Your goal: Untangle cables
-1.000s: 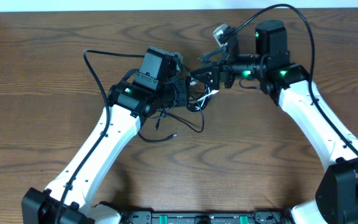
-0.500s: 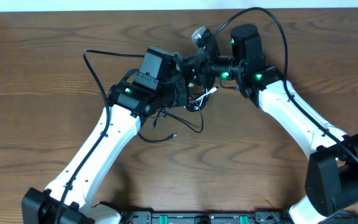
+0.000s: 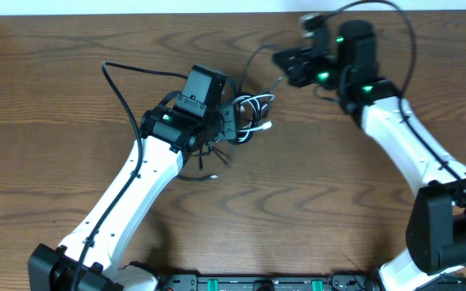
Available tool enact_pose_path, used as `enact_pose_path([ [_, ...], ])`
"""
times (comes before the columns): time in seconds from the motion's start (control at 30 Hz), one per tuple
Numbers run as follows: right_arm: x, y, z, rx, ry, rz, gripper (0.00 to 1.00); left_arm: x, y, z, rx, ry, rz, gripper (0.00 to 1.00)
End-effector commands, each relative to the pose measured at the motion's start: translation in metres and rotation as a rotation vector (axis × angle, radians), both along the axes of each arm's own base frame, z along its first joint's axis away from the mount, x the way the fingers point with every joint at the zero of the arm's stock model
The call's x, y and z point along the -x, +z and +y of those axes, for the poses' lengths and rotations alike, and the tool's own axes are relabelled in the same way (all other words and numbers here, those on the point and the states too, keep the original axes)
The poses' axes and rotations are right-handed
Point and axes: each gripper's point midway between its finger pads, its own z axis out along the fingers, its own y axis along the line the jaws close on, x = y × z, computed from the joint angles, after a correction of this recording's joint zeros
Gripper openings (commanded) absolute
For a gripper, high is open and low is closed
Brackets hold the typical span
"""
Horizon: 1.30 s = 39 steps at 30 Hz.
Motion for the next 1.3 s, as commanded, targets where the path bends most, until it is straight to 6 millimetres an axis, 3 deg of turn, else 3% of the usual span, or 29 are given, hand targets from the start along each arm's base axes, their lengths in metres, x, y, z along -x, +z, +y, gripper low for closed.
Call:
enact_pose_path([
  [0.0,-0.015,0.020,-0.047,-0.037,-0.136,0.003,0.01,-0.007,-0.003,0.036,-0.140,0.111,-0.025,0.07],
  [0.27,-0.015,0.015,-0.136,-0.039,-0.324,0.109,0.01,-0.012,-0.006,0.076,-0.194,0.213,-0.002,0.07],
  [0.5,-0.004,-0.022,-0.213,-0.037,-0.605,0.330,0.01,-0.015,-0.006,0.087,-0.195,0.246,0.002,0.08],
  [0.57,0.010,-0.042,-0.255,0.002,-0.762,0.427,0.01,-0.015,-0.006,0.087,-0.194,0.246,0.002,0.07],
  [0.83,0.048,-0.068,-0.350,0.053,-1.173,0.569,0.01,-0.017,-0.006,0.097,-0.209,0.253,0.001,0.07],
  [1.03,0.066,-0.069,-0.396,0.004,-1.306,0.587,0.01,-0.021,-0.007,0.128,-0.188,0.378,0.018,0.07],
  [1.27,0.076,-0.071,-0.409,0.004,-1.342,0.606,0.01,-0.023,-0.007,0.163,-0.176,0.487,0.028,0.07],
])
